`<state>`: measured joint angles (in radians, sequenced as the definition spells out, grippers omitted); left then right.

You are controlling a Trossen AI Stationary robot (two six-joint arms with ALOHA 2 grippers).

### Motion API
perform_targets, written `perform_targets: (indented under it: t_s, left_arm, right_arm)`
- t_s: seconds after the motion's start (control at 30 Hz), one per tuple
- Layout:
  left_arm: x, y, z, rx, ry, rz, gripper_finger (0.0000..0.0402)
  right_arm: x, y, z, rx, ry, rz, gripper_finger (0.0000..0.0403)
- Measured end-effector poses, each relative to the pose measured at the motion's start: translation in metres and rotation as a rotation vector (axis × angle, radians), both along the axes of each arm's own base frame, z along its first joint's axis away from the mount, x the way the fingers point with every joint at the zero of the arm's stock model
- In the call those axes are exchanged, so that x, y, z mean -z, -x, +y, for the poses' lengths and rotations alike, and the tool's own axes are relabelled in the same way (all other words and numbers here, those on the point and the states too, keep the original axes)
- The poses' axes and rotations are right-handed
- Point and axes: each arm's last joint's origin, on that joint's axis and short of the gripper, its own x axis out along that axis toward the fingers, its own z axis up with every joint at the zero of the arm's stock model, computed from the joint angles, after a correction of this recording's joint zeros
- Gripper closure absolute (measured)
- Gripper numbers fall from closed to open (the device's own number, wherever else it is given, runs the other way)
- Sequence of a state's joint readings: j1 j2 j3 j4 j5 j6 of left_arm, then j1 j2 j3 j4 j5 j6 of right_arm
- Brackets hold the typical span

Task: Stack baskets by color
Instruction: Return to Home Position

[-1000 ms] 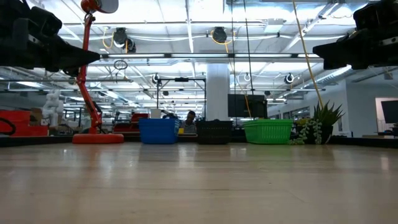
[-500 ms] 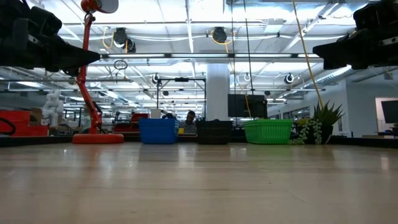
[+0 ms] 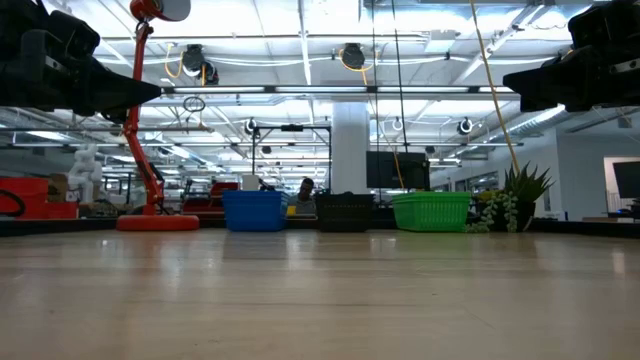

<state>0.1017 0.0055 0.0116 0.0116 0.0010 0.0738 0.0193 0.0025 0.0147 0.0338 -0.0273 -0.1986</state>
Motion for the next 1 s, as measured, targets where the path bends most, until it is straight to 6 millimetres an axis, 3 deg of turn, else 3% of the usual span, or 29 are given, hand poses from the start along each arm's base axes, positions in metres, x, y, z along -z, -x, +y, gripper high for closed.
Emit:
perform_targets:
  t_s: [1.0]
  left_arm:
    - [0.0002,0.0,0.0,0.0,0.0,0.0,0.0369]
  right_arm:
    - [0.0,0.0,0.0,0.0,0.0,0.0,0.0403]
